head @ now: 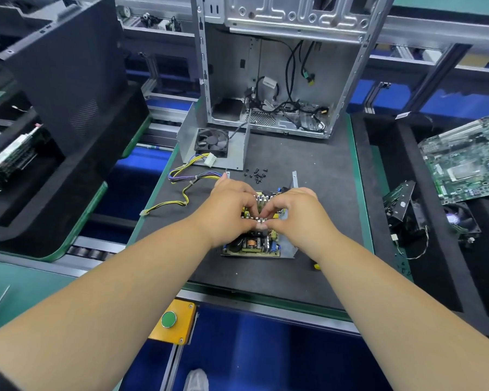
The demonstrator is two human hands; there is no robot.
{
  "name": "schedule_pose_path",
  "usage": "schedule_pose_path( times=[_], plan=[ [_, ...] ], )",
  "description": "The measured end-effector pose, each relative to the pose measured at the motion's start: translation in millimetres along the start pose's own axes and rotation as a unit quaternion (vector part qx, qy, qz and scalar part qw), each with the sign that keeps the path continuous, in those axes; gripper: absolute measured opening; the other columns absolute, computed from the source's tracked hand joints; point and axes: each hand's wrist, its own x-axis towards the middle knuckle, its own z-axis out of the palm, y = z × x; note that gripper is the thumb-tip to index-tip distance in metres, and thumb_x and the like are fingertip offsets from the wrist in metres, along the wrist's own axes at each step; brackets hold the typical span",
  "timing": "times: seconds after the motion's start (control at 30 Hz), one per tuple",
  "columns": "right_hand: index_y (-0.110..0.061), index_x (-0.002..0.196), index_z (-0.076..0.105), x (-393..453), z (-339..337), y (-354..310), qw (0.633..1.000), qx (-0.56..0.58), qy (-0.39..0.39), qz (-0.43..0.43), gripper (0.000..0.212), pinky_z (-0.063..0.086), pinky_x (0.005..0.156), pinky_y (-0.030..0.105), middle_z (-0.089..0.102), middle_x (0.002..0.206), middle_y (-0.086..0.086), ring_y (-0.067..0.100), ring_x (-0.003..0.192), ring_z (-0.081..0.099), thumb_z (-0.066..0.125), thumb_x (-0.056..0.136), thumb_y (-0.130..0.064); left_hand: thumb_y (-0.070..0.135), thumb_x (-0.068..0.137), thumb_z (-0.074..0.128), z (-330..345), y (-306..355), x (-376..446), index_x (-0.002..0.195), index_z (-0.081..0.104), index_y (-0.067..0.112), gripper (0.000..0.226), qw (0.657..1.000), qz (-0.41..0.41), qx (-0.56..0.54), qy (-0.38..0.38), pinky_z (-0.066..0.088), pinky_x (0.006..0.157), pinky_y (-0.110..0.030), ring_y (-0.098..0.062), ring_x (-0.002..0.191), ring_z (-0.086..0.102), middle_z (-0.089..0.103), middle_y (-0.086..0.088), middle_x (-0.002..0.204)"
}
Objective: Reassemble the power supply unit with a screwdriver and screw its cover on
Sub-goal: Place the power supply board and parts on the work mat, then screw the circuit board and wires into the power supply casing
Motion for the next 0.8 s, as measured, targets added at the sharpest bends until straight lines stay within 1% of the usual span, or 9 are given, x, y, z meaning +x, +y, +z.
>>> schedule_pose_path(
  times=[0.13, 0.23, 0.3, 0.4, 0.5, 0.57, 0.63, 0.73, 0.8],
  plan=[
    [-0.032, 0.085, 0.074, 0, 0, 1, 1.000, -0.005, -0.004, -0.009, 0.016, 0.028, 0.103, 0.030, 0.063, 0.077, -0.017, 0.013, 0.096, 0.053, 0.083, 0.073, -0.039, 0.032, 0.075, 0.082, -1, 0, -1, 0.082, 0.074, 0.016, 0.020, 1.000, -0.001, 0.005, -0.006, -0.012, 0.116, -0.030, -0.016, 0.117, 0.046, 0.060, 0.003, 0.110],
    [-0.027, 0.095, 0.071, -7, -3, 6, 0.997, 0.070, 0.014, -0.036, 0.023, 0.032, 0.101, 0.026, 0.061, 0.090, -0.018, 0.008, 0.099, 0.051, 0.082, 0.076, -0.034, 0.034, 0.077, 0.079, -3, 1, 0, 0.087, 0.071, 0.017, 0.021, 0.999, 0.003, 0.030, -0.035, -0.009, 0.118, -0.036, -0.017, 0.119, 0.046, 0.060, 0.002, 0.113],
    [-0.026, 0.100, 0.067, -15, -13, 17, 0.985, 0.137, 0.099, -0.016, 0.018, 0.037, 0.094, 0.022, 0.060, 0.101, -0.014, 0.008, 0.106, 0.047, 0.074, 0.084, -0.030, 0.035, 0.078, 0.078, -7, 3, 1, 0.094, 0.066, 0.018, 0.026, 0.997, 0.001, 0.042, -0.061, -0.005, 0.120, -0.038, -0.018, 0.121, 0.044, 0.058, 0.002, 0.118],
    [-0.024, 0.095, 0.059, -28, -26, 50, 0.961, 0.115, 0.221, 0.123, 0.006, 0.043, 0.080, 0.032, 0.058, 0.098, -0.005, 0.021, 0.100, 0.054, 0.061, 0.090, -0.022, 0.032, 0.080, 0.076, -17, 9, 0, 0.102, 0.060, 0.020, 0.029, 0.998, -0.013, -0.013, -0.055, 0.008, 0.112, -0.024, -0.019, 0.131, 0.035, 0.051, 0.001, 0.132],
    [-0.024, 0.104, 0.045, -41, -20, 75, 0.948, 0.022, 0.067, 0.311, 0.029, 0.039, 0.065, 0.033, 0.056, 0.095, -0.002, 0.023, 0.084, 0.056, 0.064, 0.087, -0.040, 0.028, 0.084, 0.071, -26, 22, -2, 0.105, 0.058, 0.024, 0.025, 0.998, -0.033, -0.049, -0.012, 0.022, 0.103, -0.023, -0.017, 0.129, 0.034, 0.051, 0.005, 0.133],
    [-0.023, 0.103, 0.040, -50, -10, 76, 0.944, -0.018, -0.007, 0.328, 0.045, 0.033, 0.056, 0.032, 0.049, 0.080, -0.008, 0.020, 0.073, 0.052, 0.069, 0.081, -0.050, 0.028, 0.087, 0.068, -30, 35, -4, 0.108, 0.058, 0.027, 0.023, 0.995, -0.064, -0.079, 0.012, 0.029, 0.103, -0.028, -0.013, 0.129, 0.034, 0.052, 0.009, 0.132],
    [-0.022, 0.099, 0.038, -55, -1, 73, 0.952, -0.027, -0.003, 0.306, 0.047, 0.030, 0.051, 0.031, 0.044, 0.073, -0.012, 0.016, 0.064, 0.048, 0.071, 0.078, -0.050, 0.027, 0.089, 0.066, -31, 48, -5, 0.111, 0.058, 0.029, 0.023, 0.989, -0.095, -0.112, 0.037, 0.033, 0.101, -0.028, -0.009, 0.127, 0.036, 0.052, 0.012, 0.129],
    [-0.021, 0.096, 0.040, -56, 0, 71, 0.959, -0.003, 0.000, 0.285, 0.031, 0.030, 0.043, 0.027, 0.048, 0.072, -0.011, 0.007, 0.055, 0.048, 0.065, 0.083, -0.034, 0.024, 0.090, 0.065, -30, 68, -5, 0.112, 0.061, 0.029, 0.023, 0.981, -0.120, -0.132, 0.074, 0.030, 0.086, -0.008, -0.006, 0.113, 0.044, 0.051, 0.021, 0.116],
    [-0.020, 0.094, 0.043, -55, -7, 72, 0.958, 0.031, 0.001, 0.284, 0.020, 0.035, 0.040, 0.024, 0.054, 0.075, -0.009, 0.011, 0.053, 0.057, 0.058, 0.083, -0.026, 0.025, 0.090, 0.065, -30, 79, -3, 0.113, 0.061, 0.031, 0.024, 0.978, -0.132, -0.137, 0.082, 0.031, 0.078, -0.005, -0.005, 0.099, 0.046, 0.047, 0.027, 0.109]
  ],
)
